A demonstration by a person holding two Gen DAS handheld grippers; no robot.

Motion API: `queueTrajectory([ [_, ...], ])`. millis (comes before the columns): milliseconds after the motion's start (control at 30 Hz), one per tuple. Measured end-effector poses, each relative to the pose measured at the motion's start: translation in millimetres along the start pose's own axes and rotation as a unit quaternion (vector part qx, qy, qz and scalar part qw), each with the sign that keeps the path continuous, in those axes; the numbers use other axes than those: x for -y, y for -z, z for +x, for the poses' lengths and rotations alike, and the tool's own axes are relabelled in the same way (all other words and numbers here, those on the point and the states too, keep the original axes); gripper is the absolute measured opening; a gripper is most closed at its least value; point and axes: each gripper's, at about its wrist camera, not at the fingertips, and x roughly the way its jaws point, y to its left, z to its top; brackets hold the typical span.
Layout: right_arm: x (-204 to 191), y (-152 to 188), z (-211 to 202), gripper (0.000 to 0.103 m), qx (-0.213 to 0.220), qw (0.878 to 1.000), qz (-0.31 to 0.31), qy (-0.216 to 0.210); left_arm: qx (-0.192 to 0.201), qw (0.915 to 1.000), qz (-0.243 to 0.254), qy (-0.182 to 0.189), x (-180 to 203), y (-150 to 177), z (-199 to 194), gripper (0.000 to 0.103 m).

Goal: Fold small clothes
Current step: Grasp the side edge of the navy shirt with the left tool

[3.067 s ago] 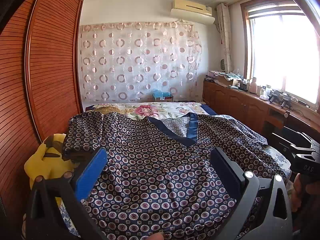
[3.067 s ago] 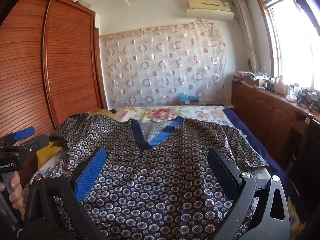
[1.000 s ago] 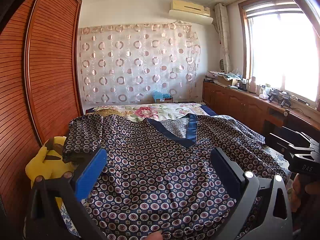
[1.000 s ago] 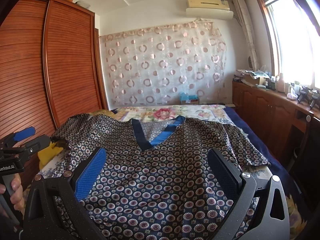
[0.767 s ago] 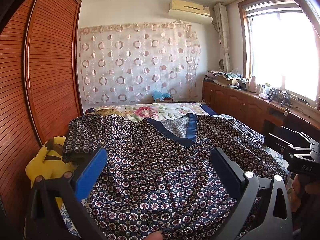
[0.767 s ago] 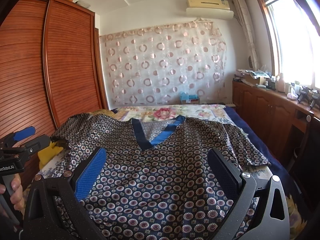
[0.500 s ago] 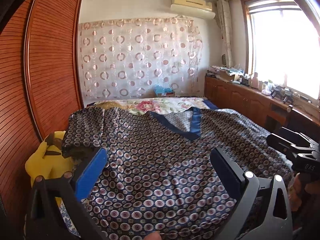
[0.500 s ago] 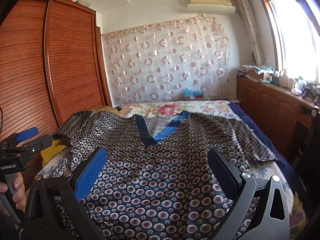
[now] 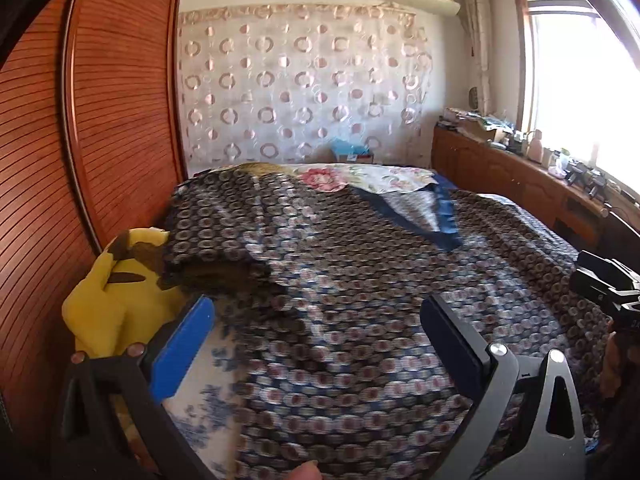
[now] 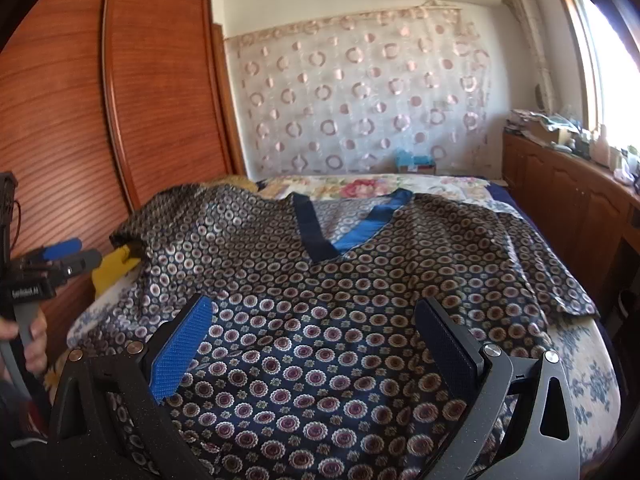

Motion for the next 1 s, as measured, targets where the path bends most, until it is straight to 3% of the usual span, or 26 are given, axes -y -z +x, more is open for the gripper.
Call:
queueTrajectory([
  [233,-8.0,-3.2,32.0,0.102,-0.029,0.999,-0.026,-0.011,-0.028,0.9995,-0.009,-0.007,-43.4,-10.5,21.5,0.103],
  [367,-12.3,-4.9,43.7,0.097,-0.046,0.998,-0.027,-0.022,-0.042,0.9989,-0.018,-0.015,-69.2,-20.5,33.1,0.103],
  [533,-19.3,-7.6,52.6,0.097,-0.053,0.997,-0.03,-0.044,-0.062,0.9967,-0.05,0.018,-96.0,-34.4,50.3,0.096],
  [633,-27.2,-11.3,58.5,0.097,-0.056,0.996,-0.041,-0.05,-0.068,0.9957,-0.056,0.026,-106.5,-45.5,60.1,0.085],
  [700,-31.3,-15.0,62.8,0.097,-0.058,0.996,-0.047,-0.054,-0.077,0.9944,-0.065,0.032,-113.6,-53.8,71.1,0.068],
  [767,-34.1,-18.3,66.2,0.097,-0.06,0.995,-0.047,-0.059,-0.088,0.9926,-0.076,0.036,-120.7,-59.7,83.2,0.057],
  [933,-42.3,-20.2,72.9,0.097,-0.066,0.994,-0.049,-0.068,-0.122,0.9886,-0.085,0.024,-134.5,-63.0,113.1,0.039],
  [1000,-43.9,-18.5,74.4,0.097,-0.07,0.994,-0.053,-0.068,-0.133,0.9873,-0.086,0.013,-139.1,-61.3,118.4,0.019],
])
